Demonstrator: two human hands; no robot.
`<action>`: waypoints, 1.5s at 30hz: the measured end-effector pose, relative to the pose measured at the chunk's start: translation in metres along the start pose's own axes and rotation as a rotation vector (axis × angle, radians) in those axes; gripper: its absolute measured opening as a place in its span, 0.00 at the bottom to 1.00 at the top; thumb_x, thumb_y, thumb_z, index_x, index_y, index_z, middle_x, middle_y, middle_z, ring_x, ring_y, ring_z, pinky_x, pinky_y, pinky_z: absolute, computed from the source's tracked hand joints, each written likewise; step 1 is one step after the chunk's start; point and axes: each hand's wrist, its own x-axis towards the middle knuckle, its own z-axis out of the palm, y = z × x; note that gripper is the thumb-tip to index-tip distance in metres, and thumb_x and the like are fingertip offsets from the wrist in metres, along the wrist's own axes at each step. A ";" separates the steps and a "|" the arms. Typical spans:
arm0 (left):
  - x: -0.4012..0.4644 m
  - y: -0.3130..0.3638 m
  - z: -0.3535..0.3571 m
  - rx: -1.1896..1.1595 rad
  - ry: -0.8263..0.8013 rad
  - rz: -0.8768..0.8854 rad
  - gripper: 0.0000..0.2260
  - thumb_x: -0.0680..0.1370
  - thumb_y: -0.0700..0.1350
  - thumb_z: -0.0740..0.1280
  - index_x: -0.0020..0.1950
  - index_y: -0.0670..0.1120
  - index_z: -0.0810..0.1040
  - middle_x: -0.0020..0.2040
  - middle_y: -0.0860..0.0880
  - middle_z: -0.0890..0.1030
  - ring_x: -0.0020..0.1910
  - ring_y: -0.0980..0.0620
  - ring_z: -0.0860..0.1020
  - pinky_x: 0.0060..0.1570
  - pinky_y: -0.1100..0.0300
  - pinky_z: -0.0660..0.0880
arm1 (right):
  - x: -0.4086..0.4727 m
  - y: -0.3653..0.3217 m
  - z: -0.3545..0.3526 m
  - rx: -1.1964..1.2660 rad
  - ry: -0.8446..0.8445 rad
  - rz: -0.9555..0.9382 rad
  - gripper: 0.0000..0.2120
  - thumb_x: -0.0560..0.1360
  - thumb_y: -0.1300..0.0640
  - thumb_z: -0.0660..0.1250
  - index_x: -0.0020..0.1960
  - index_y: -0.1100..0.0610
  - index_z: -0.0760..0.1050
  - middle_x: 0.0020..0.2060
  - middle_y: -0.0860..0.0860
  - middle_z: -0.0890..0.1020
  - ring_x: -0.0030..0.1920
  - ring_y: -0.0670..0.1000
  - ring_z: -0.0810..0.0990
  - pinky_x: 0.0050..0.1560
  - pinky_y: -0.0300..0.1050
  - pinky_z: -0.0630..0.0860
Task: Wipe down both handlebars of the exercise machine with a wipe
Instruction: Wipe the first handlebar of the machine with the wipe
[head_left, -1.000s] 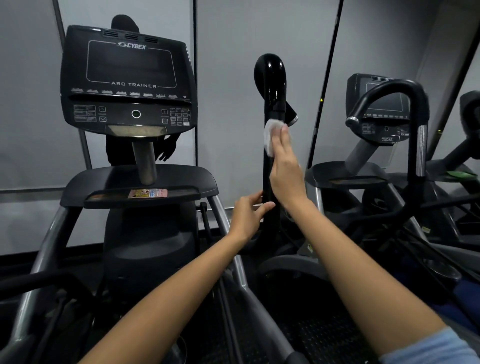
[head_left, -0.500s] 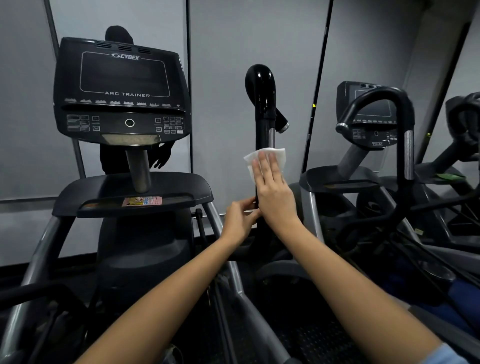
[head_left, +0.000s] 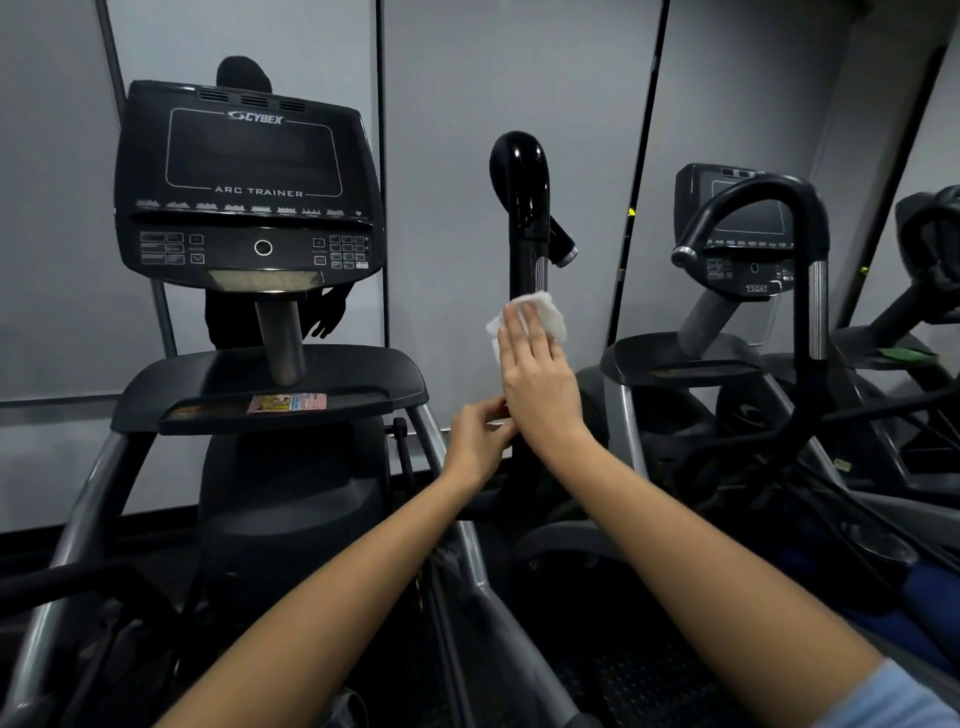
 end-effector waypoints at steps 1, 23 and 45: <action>-0.001 0.000 0.000 -0.015 -0.014 0.004 0.08 0.75 0.40 0.69 0.53 0.42 0.82 0.44 0.48 0.84 0.43 0.54 0.82 0.50 0.54 0.80 | 0.010 0.002 -0.004 0.005 -0.020 -0.012 0.27 0.79 0.60 0.55 0.75 0.63 0.50 0.76 0.59 0.49 0.75 0.60 0.46 0.72 0.55 0.60; 0.014 0.021 0.003 -0.002 0.038 -0.014 0.16 0.78 0.47 0.65 0.65 0.47 0.74 0.59 0.51 0.79 0.50 0.51 0.81 0.56 0.47 0.77 | 0.000 0.013 0.012 0.549 0.086 0.024 0.35 0.74 0.71 0.58 0.76 0.60 0.46 0.75 0.54 0.44 0.75 0.55 0.41 0.56 0.47 0.78; 0.016 0.022 -0.004 -0.093 -0.043 -0.029 0.16 0.76 0.44 0.67 0.64 0.44 0.75 0.58 0.47 0.80 0.49 0.49 0.82 0.53 0.47 0.79 | 0.044 0.033 -0.008 1.005 0.127 0.181 0.27 0.80 0.66 0.49 0.77 0.55 0.47 0.77 0.52 0.47 0.75 0.53 0.54 0.68 0.43 0.60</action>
